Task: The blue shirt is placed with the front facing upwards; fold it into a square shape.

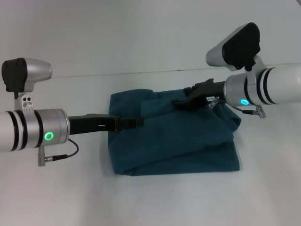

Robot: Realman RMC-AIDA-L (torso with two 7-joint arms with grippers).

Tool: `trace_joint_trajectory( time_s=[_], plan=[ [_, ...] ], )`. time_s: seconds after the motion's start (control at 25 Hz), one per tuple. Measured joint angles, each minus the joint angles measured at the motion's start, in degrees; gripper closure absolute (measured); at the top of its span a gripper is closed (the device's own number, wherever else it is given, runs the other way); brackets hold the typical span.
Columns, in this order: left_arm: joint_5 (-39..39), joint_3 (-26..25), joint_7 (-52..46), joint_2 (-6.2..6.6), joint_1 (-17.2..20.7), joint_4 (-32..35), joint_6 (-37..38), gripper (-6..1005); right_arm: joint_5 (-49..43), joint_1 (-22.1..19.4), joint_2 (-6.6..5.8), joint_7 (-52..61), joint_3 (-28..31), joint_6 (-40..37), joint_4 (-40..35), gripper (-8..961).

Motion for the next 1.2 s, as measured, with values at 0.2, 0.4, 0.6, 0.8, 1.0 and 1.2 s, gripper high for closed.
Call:
trace_joint_trajectory(
  time_s=[0.2, 0.4, 0.6, 0.8, 1.0, 1.2],
  plan=[
    [0.00, 0.00, 0.00, 0.00, 0.01, 0.03, -0.06, 151, -0.08, 0.09, 0.00, -0.07, -0.79, 0.42, 0.34, 483],
    [0.00, 0.01, 0.00, 0.00, 0.03, 0.07, -0.24, 150, -0.12, 0.11, 0.00, -0.09, -0.99, 1.32, 0.37, 496],
    [0.00, 0.01, 0.00, 0.00, 0.05, 0.22, -0.26, 154, -0.13, 0.16, -0.05, -0.10, -1.07, 2.08, 0.70, 510],
    [0.01, 0.01, 0.00, 0.00, -0.22, 0.34, -0.27, 156, -0.13, 0.61, -0.13, -0.11, -1.41, 2.48, 1.89, 523],
    [0.01, 0.01, 0.00, 0.00, -0.48, 0.34, -0.41, 155, -0.13, 0.62, -0.07, -0.10, -2.21, 2.70, 2.12, 537],
    [0.00, 0.01, 0.00, 0.00, -0.56, 0.36, -0.76, 155, -0.13, 0.61, -0.10, 1.77, -2.37, 4.51, 2.14, 589]
  ],
)
